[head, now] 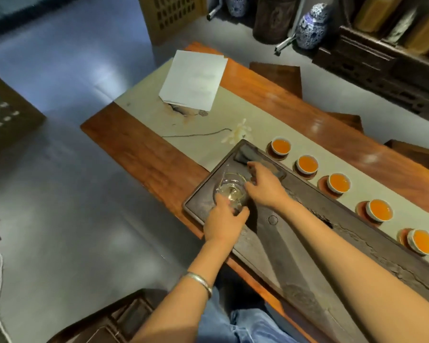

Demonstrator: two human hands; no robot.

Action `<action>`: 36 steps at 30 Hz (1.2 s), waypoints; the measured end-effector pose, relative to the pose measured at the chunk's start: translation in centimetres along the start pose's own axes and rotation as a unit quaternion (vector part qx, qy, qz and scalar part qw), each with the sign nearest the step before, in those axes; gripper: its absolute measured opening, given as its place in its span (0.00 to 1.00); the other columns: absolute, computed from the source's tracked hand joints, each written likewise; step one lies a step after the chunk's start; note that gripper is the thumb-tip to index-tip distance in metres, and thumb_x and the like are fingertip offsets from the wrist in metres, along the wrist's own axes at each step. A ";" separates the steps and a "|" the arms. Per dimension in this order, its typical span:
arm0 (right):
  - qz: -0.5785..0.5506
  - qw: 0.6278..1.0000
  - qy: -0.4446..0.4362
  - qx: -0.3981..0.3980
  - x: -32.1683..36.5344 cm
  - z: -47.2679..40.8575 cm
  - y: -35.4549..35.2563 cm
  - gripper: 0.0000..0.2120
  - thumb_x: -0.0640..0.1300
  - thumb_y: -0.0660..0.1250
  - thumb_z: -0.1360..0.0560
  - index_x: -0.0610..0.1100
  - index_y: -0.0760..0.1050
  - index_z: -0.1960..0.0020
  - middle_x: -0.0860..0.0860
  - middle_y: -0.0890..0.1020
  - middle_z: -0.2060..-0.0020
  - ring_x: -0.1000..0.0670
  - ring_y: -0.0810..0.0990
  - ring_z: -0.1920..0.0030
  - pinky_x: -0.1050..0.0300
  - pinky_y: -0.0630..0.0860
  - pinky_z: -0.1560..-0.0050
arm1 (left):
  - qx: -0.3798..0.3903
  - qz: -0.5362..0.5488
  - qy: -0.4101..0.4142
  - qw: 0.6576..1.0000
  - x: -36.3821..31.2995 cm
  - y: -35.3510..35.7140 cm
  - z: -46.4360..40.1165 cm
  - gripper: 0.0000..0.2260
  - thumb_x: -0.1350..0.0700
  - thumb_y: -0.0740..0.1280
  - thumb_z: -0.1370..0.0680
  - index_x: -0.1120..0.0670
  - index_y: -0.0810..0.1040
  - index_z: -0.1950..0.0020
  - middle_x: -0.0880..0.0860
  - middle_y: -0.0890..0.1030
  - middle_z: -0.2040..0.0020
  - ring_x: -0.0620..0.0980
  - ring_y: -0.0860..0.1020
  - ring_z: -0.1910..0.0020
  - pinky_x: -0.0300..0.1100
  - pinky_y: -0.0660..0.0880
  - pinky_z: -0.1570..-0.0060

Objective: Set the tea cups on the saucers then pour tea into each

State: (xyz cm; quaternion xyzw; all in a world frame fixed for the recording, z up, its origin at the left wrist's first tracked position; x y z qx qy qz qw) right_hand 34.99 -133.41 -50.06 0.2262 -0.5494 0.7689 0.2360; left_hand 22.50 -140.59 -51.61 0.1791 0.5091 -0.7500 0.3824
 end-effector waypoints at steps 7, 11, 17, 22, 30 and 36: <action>0.014 0.998 0.057 0.010 0.0 -1.3 1.1 0.22 0.44 0.64 0.21 0.38 0.67 0.30 0.40 0.78 0.41 0.44 0.78 0.44 0.52 0.74 0.48 | 0.036 0.027 0.076 0.996 2.6 -1.7 -1.3 0.08 0.52 0.65 0.22 0.52 0.69 0.47 0.50 0.80 0.59 0.53 0.80 0.59 0.50 0.77 0.58; -0.043 0.994 0.102 -0.018 -0.6 -1.1 1.5 0.20 0.43 0.62 0.20 0.40 0.70 0.30 0.45 0.80 0.45 0.50 0.75 0.51 0.56 0.70 0.52 | 0.024 0.023 0.096 0.995 3.6 -2.7 -2.4 0.09 0.52 0.66 0.22 0.51 0.71 0.45 0.50 0.81 0.57 0.51 0.80 0.58 0.49 0.76 0.59; -0.110 0.984 0.132 -0.058 0.2 -2.0 1.8 0.16 0.40 0.61 0.20 0.40 0.72 0.32 0.43 0.80 0.41 0.46 0.78 0.44 0.50 0.74 0.43 | 0.031 0.005 0.127 0.991 3.7 -3.7 -4.4 0.07 0.53 0.66 0.23 0.50 0.72 0.48 0.48 0.80 0.59 0.50 0.79 0.60 0.49 0.77 0.61; -0.122 0.980 0.145 -0.059 0.4 -2.6 1.9 0.16 0.40 0.61 0.20 0.41 0.73 0.33 0.44 0.80 0.40 0.46 0.78 0.41 0.49 0.74 0.40 | 0.059 -0.002 0.143 0.988 3.9 -3.7 -5.2 0.07 0.52 0.67 0.24 0.48 0.71 0.49 0.45 0.78 0.62 0.47 0.78 0.61 0.42 0.73 0.64; -0.125 0.978 0.165 -0.026 -1.3 -0.8 1.3 0.14 0.40 0.59 0.19 0.41 0.75 0.35 0.45 0.81 0.44 0.46 0.80 0.45 0.50 0.74 0.43 | 0.016 -0.145 0.220 0.965 1.7 -6.3 -5.7 0.12 0.46 0.67 0.25 0.51 0.73 0.47 0.48 0.77 0.52 0.49 0.73 0.49 0.43 0.73 0.54; -0.126 0.974 0.182 -0.053 -4.5 3.3 0.1 0.14 0.37 0.60 0.20 0.41 0.76 0.37 0.45 0.81 0.41 0.46 0.78 0.40 0.55 0.72 0.42 | 0.073 -0.190 0.320 0.925 -3.6 -2.6 -2.0 0.09 0.51 0.63 0.23 0.53 0.72 0.45 0.52 0.77 0.48 0.53 0.74 0.47 0.44 0.71 0.57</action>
Point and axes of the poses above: each hand's wrist, its own z-axis away from the middle knuckle, its own y-axis out of the palm, x = y × z, the point moved 1 cm from there along -z, towards the middle knuckle
